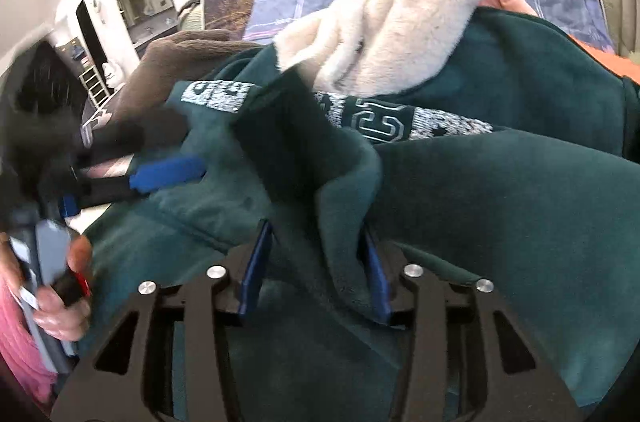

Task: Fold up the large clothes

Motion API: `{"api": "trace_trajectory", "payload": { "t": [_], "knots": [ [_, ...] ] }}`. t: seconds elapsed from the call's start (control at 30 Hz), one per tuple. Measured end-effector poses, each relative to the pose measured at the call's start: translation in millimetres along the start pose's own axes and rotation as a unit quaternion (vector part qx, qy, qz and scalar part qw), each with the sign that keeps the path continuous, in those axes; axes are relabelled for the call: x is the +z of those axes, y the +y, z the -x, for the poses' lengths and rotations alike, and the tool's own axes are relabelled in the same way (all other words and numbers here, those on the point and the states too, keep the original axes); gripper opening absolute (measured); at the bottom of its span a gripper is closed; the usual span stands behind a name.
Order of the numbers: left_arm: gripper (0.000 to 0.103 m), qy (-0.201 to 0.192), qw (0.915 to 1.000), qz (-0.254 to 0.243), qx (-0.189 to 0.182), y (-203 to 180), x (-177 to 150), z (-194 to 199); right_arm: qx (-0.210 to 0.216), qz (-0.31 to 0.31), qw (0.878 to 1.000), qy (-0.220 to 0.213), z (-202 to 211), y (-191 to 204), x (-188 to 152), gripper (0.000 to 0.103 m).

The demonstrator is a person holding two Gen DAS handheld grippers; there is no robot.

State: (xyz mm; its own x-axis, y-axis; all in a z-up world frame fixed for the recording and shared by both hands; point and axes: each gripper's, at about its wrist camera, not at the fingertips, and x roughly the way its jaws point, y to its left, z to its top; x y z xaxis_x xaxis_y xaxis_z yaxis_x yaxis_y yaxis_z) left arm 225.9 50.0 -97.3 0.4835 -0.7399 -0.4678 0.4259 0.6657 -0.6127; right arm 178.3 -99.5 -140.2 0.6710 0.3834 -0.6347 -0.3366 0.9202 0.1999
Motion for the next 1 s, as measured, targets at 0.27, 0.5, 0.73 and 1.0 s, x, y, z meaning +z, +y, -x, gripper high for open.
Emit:
{"api": "trace_trajectory", "payload": {
  "t": [0.27, 0.5, 0.73, 1.0],
  "knots": [
    [0.033, 0.086, 0.9872, -0.084, 0.105, -23, 5, -57, 0.020, -0.011, 0.999, -0.034, 39, -14, -8, 0.050],
    [0.014, -0.016, 0.9948, -0.079, 0.062, -48, 36, 14, -0.007, -0.059, 0.987, -0.150, 136, -54, -11, 0.056],
    [0.020, -0.128, 0.9627, -0.122, 0.204, -13, 51, 114, -0.130, -0.115, 0.976, -0.129, 142, -104, -21, 0.062],
    [0.040, -0.069, 0.9544, -0.040, 0.288, 75, 6, 93, -0.194, -0.108, 0.974, -0.041, 98, -115, -35, 0.062]
  ]
}}
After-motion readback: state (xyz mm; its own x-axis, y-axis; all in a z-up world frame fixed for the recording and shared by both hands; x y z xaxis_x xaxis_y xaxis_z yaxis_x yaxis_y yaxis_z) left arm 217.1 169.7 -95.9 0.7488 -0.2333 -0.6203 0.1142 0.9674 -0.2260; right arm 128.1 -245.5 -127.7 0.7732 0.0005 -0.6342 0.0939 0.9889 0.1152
